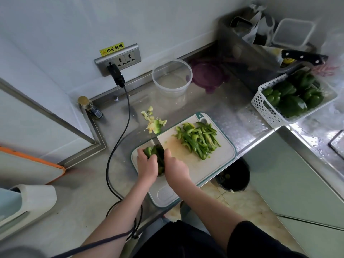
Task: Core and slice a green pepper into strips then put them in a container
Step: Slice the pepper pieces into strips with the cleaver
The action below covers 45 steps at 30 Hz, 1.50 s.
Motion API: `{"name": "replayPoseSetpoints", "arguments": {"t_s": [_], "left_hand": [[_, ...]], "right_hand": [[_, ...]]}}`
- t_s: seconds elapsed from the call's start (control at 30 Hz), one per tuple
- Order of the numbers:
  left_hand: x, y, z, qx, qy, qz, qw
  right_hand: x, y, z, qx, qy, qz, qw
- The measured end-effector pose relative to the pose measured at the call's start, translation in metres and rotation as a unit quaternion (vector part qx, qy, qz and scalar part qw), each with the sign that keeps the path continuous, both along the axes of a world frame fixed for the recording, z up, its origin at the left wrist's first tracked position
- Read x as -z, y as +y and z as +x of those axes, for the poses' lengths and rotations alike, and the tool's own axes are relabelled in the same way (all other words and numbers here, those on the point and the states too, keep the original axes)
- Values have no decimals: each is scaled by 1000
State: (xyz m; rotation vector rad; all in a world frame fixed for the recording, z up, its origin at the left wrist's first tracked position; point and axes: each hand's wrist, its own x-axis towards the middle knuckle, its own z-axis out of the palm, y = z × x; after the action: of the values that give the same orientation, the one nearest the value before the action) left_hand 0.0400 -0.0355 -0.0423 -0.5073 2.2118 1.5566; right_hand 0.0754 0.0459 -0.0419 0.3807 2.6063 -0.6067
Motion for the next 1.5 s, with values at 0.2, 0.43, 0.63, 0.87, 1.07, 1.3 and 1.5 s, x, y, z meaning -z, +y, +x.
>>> {"name": "replayPoseSetpoints", "arguments": {"t_s": [0.2,0.43,0.63,0.87,1.07,1.3,1.5], "left_hand": [[0,-3,8,-5,-16,15,1000],[2,-11,4,-83,-38,-1,996],[-1,-8,-5,-32,14,-18,999],[15,22,-2,6,-27,-67,997],[17,28,0,-9,-30,-73,997],[13,32,0,-16,-29,-82,996],[8,39,2,-6,-31,-125,992]], "right_hand": [[-3,7,-3,-100,-5,20,995],[0,31,2,-80,-7,32,996],[-2,61,3,53,48,-16,997],[-9,66,4,3,51,-64,997],[-4,68,3,-22,20,-53,998],[-1,69,7,-45,14,-41,998],[6,68,7,-61,12,-29,998]]}}
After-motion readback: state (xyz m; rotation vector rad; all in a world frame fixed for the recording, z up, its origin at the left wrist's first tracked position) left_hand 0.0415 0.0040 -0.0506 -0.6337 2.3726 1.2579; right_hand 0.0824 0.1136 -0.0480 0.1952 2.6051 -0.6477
